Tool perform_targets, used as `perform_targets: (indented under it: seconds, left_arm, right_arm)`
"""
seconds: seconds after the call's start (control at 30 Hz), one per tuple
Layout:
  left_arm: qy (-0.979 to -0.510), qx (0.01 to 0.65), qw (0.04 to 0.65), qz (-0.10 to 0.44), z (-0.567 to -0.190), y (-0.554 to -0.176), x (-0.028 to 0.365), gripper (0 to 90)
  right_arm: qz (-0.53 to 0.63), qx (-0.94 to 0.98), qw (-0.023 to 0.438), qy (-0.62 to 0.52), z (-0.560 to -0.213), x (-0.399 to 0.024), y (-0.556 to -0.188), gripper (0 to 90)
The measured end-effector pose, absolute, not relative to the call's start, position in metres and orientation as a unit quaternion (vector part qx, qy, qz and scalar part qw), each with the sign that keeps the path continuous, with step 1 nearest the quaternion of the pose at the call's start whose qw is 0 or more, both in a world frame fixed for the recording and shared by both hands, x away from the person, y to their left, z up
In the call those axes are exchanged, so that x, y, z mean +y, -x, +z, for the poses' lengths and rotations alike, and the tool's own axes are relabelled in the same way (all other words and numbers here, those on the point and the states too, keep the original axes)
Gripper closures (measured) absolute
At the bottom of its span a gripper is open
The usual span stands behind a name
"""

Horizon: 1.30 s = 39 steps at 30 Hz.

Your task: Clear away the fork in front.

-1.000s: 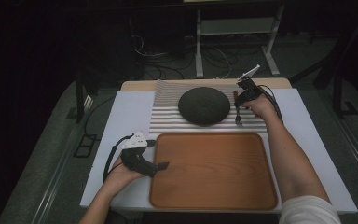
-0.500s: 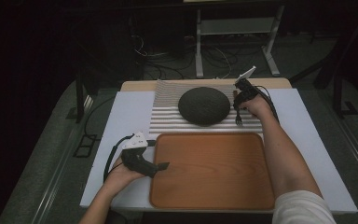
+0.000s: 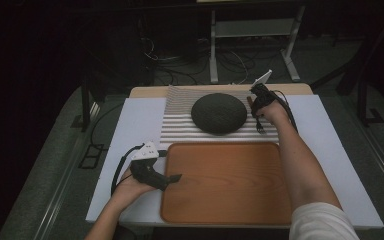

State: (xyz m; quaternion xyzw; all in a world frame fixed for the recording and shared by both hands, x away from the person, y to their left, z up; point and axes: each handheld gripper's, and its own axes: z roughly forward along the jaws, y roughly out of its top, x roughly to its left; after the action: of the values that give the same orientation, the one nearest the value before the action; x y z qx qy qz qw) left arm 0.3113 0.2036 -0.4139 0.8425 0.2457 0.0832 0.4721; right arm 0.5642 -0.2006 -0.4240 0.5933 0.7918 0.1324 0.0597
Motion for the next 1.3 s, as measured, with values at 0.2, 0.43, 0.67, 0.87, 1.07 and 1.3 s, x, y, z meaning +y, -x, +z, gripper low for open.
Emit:
perform_targets:
  seconds: [0.2,0.43,0.67,0.87,1.07,1.3]
  left_arm:
    - [-0.843,0.245,0.471,0.083,-0.414,-0.311,0.203,0.0]
    - [-0.843,0.246,0.471,0.083,-0.414,-0.311,0.204,0.0]
    - [-0.844,0.246,0.470,0.082,-0.415,-0.312,0.203,0.0]
    - [-0.845,0.245,0.469,0.083,-0.415,-0.312,0.203,0.0]
    - [-0.844,0.246,0.469,0.083,-0.415,-0.312,0.203,0.0]
    - [-0.844,0.247,0.469,0.082,-0.415,-0.312,0.203,0.0]
  right_arm:
    - [0.132,0.794,0.064,-0.590,-0.424,-0.201,-0.563,77.0]
    - [0.144,0.795,0.067,-0.585,-0.424,-0.203,-0.561,77.1]
    - [0.165,0.792,0.066,-0.585,-0.418,-0.213,-0.555,77.4]
    - [0.186,0.791,0.079,-0.577,-0.403,-0.220,-0.547,77.6]
    - [0.216,0.788,0.082,-0.570,-0.392,-0.228,-0.537,77.6]
    - [0.256,0.790,0.095,-0.549,-0.373,-0.239,-0.515,77.6]
